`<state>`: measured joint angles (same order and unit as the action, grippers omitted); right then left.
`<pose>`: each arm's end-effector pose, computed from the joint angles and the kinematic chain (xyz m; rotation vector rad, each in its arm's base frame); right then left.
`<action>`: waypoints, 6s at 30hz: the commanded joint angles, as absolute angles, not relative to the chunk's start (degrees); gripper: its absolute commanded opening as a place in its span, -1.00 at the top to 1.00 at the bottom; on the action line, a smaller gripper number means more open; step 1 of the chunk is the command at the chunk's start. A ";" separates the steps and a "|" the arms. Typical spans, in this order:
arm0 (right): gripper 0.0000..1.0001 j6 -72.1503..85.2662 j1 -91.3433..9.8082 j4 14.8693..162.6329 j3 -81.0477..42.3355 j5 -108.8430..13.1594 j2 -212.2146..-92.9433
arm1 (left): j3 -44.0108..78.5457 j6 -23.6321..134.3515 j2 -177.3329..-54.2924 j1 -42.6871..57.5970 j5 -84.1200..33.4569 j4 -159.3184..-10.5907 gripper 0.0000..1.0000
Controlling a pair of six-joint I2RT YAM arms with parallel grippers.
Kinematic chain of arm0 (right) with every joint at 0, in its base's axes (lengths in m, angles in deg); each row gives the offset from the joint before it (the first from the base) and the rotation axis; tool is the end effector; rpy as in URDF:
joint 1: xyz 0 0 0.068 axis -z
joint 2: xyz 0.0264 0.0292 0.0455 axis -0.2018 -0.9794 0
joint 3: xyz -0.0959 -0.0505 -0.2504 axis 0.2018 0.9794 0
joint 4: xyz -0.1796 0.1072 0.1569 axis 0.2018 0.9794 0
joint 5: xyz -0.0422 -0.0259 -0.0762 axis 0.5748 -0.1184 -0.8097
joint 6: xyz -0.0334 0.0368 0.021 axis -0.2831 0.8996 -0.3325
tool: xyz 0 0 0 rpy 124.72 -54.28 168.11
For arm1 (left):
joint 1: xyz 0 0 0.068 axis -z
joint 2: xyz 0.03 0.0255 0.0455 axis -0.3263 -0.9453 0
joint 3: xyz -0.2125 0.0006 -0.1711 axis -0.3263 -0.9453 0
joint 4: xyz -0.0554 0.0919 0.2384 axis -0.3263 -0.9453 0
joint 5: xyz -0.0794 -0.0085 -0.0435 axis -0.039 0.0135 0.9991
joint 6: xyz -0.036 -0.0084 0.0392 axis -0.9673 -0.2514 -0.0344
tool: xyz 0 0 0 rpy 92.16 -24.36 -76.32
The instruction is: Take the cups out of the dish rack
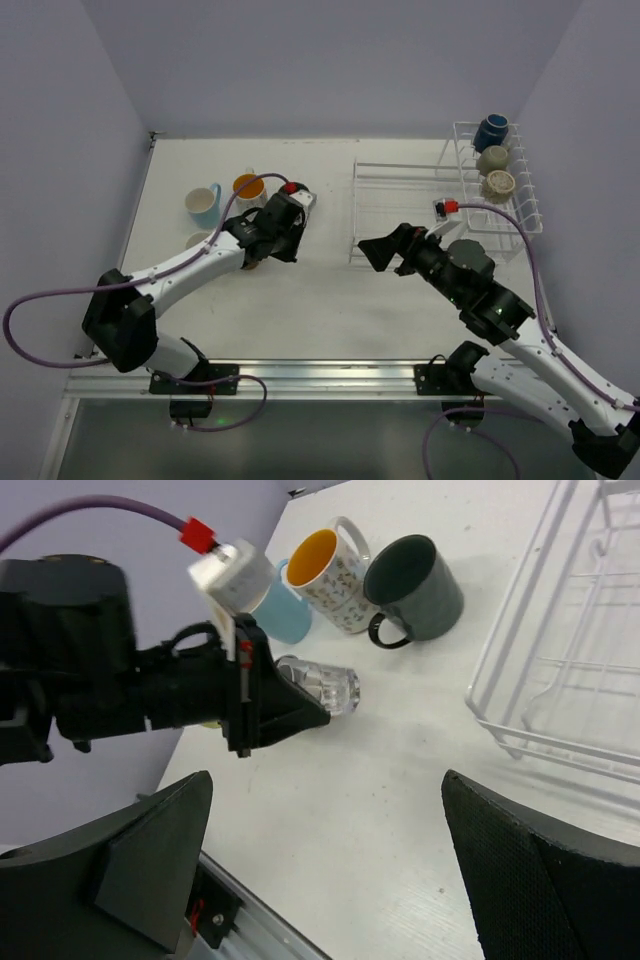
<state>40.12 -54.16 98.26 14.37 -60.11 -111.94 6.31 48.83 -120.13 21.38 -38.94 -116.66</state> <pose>0.1277 0.1131 0.3345 0.0293 1.8266 0.9835 0.2286 -0.1904 0.2709 0.4289 2.3991 -0.3565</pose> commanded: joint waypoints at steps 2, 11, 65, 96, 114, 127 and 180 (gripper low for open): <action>-0.98 36.04 -54.27 104.50 11.98 -67.34 -108.16 | 12.23 55.07 -126.53 21.30 -43.35 -125.02 1.00; -0.98 35.08 -54.18 105.47 12.16 -68.40 -105.25 | 14.88 55.78 -136.11 21.47 -43.18 -127.93 0.81; -0.64 20.31 -11.90 116.90 -20.36 -84.13 -143.21 | -13.07 55.07 -69.76 24.11 -34.83 -106.39 -1.00; -0.77 20.75 -8.92 115.23 -9.64 -85.55 -136.89 | -13.24 55.07 -70.99 24.02 -34.21 -105.95 -1.00; -0.42 24.35 -8.92 118.39 -11.13 -84.14 -140.76 | -13.33 55.07 -70.47 24.02 -35.09 -105.95 -1.00; 0.11 24.26 -8.92 113.47 -16.94 -77.99 -133.29 | -12.54 52.97 -72.31 23.93 -32.20 -104.03 -1.00; -0.98 53.12 -54.71 70.11 20.78 -44.57 -119.23 | -8.86 36.61 -94.81 29.65 -31.80 -95.18 1.00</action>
